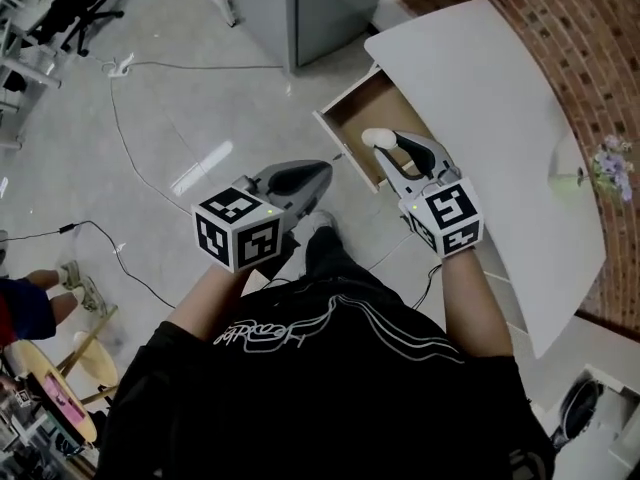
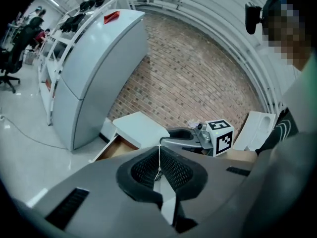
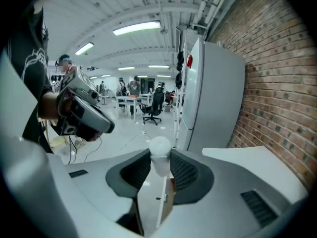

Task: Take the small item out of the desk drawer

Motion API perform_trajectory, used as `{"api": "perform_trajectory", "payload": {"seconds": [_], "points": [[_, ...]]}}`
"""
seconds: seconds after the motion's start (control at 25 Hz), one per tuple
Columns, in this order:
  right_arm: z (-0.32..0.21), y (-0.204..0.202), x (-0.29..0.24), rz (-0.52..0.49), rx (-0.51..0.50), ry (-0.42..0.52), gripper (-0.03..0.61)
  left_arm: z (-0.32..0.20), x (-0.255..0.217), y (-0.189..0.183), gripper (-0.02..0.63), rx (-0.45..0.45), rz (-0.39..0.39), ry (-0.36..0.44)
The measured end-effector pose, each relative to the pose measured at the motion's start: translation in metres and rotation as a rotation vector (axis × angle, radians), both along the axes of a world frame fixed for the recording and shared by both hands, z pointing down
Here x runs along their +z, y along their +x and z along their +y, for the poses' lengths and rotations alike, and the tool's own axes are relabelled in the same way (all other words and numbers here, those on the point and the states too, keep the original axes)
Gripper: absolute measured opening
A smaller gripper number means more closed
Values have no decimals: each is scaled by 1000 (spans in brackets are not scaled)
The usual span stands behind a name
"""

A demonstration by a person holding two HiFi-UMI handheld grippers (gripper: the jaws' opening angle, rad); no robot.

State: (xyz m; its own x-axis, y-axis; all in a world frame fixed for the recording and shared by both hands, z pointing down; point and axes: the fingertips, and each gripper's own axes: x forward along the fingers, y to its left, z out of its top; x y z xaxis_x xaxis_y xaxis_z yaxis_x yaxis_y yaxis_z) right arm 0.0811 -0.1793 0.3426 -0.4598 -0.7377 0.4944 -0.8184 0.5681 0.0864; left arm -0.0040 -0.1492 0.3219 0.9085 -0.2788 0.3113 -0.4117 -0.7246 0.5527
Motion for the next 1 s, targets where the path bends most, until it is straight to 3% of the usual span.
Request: {"api": "perform_trajectory", "payload": {"seconds": [0.2, 0.64, 0.8, 1.0], "points": [[59, -14, -63, -138, 2, 29, 130, 39, -52, -2, 25, 48, 24, 73], [141, -21, -153, -303, 5, 152, 130, 104, -146, 2, 25, 119, 101, 288], [158, -11, -164, -388, 31, 166, 130, 118, -157, 8, 25, 128, 116, 321], [169, -13, -165, -413, 29, 168, 130, 124, -156, 9, 25, 127, 113, 316]]}}
